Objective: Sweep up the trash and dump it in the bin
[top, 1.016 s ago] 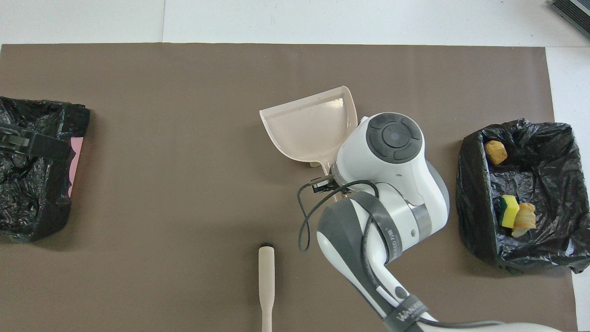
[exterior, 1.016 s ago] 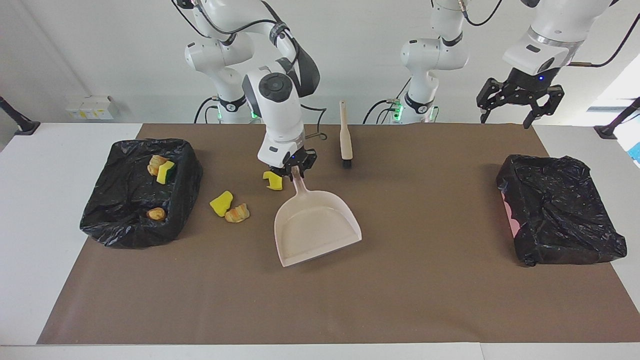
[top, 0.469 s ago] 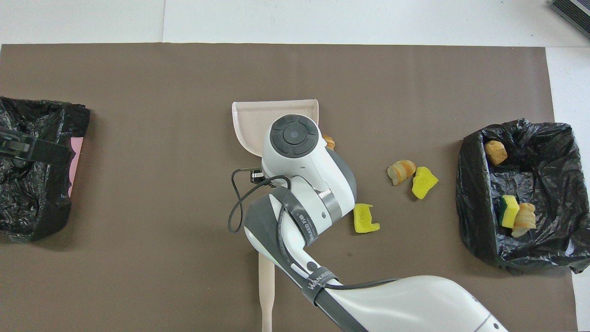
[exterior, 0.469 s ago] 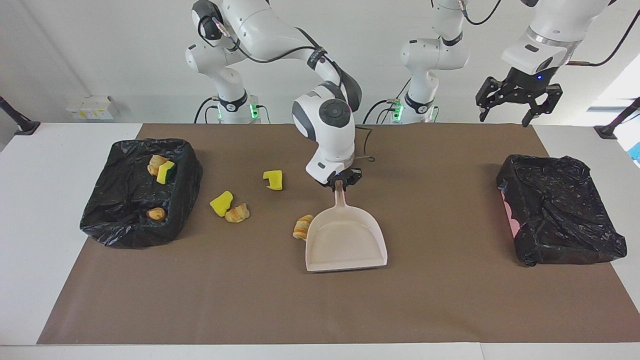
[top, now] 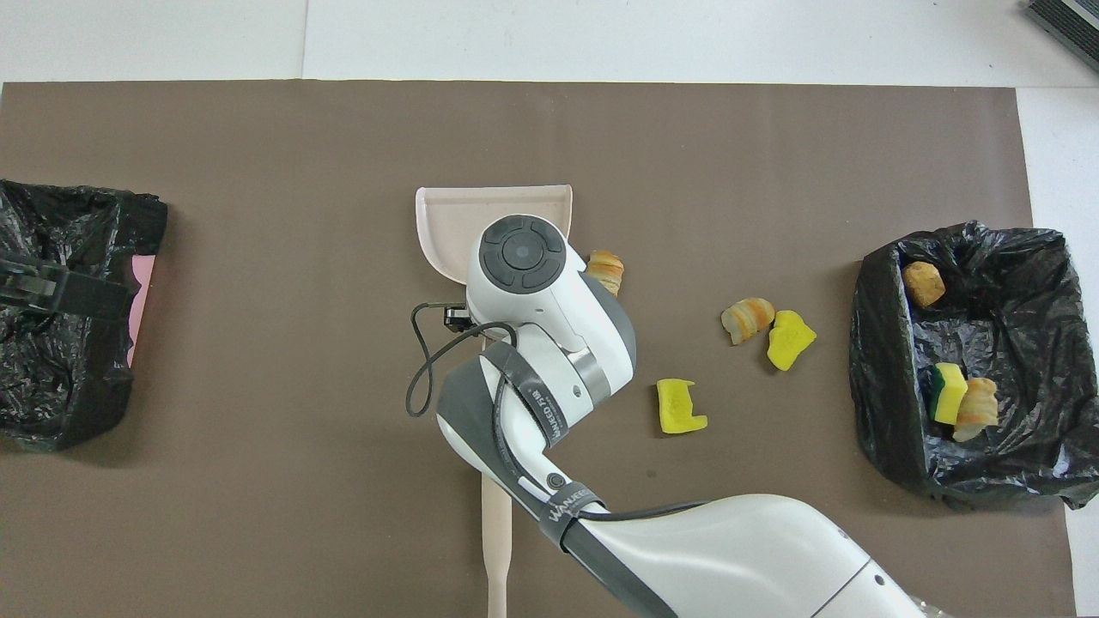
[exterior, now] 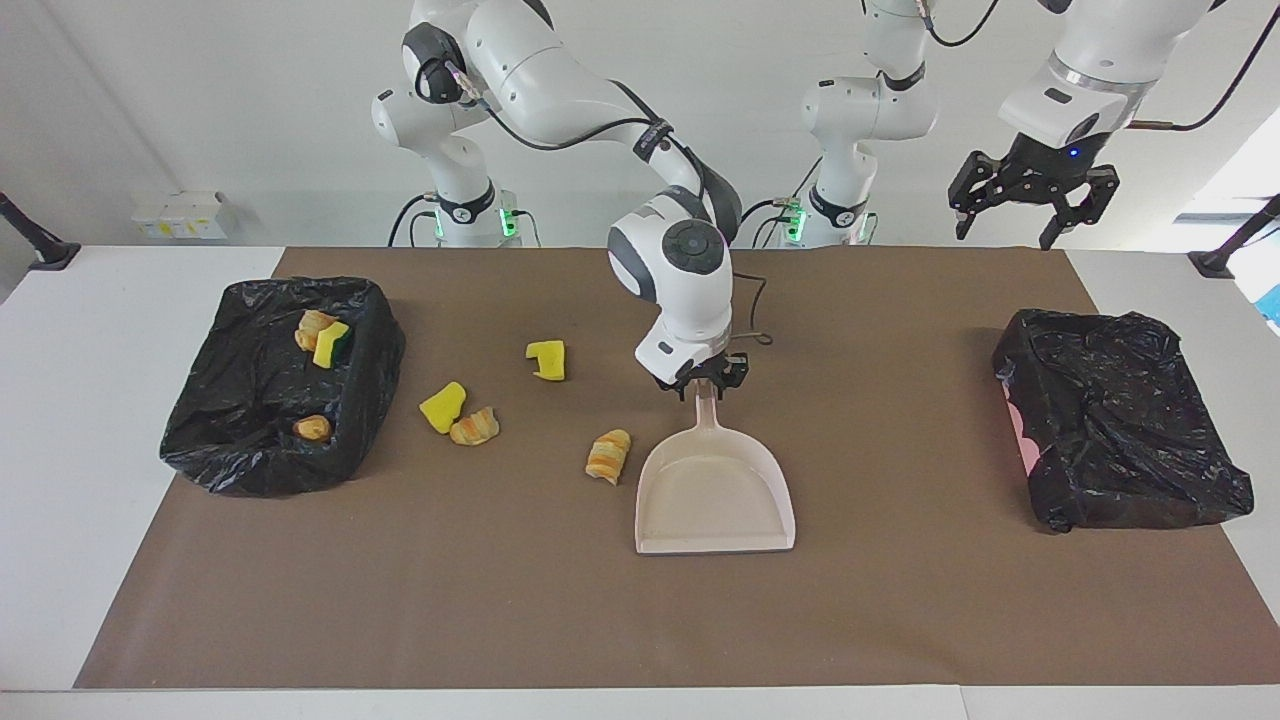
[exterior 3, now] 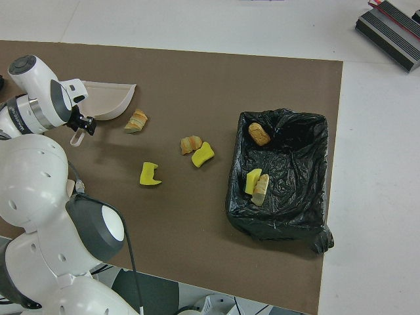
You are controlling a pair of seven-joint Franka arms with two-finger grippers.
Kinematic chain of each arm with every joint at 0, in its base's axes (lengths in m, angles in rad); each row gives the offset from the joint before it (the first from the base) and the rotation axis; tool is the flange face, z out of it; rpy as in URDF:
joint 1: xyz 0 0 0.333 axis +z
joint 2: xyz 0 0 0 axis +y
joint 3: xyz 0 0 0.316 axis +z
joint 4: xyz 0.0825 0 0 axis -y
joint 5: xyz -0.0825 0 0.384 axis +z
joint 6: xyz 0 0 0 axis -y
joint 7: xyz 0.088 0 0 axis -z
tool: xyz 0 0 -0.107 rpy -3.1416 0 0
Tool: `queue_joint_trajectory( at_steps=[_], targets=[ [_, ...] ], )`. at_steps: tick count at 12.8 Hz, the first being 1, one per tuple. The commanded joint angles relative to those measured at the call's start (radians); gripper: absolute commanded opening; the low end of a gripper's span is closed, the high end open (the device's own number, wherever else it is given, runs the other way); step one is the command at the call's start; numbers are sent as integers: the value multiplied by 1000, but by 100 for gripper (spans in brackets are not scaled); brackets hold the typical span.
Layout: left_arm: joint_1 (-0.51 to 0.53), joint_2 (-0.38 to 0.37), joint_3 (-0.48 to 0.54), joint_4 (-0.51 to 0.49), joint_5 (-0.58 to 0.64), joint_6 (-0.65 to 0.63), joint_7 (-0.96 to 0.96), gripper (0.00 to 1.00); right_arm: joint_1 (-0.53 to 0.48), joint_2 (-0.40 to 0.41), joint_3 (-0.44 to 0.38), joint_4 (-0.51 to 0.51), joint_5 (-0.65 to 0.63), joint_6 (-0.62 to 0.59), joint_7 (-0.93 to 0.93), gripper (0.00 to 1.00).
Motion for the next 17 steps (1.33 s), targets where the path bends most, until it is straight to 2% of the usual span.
queue_joint_trajectory(
  at_steps=[1,3,5,8,10,13,15,17],
  targets=[
    [9,-21,-3,-27,-10,27,0,100,-17,-100,4,-76,26,-55,-6,100],
    [9,-14,-4,-28,-10,57,-1,100,-11,-174,5,-138,26,-97,-7,100],
    [-2,0,-10,-33,-31,74,-4,100,30,-285,4,-257,27,-94,10,100],
    [-8,31,-51,-94,-33,182,-70,100,90,-410,4,-409,27,-83,91,100],
    [-8,61,-120,-142,-31,274,-154,100,142,-471,5,-495,27,-72,147,100],
    [-8,86,-219,-232,-26,398,-269,100,230,-575,5,-667,27,26,232,100],
    [-8,146,-294,-243,-14,452,-370,100,265,-631,5,-745,27,51,260,100],
    [-9,210,-355,-249,7,494,-461,100,306,-637,5,-785,27,63,307,100]
  ],
)
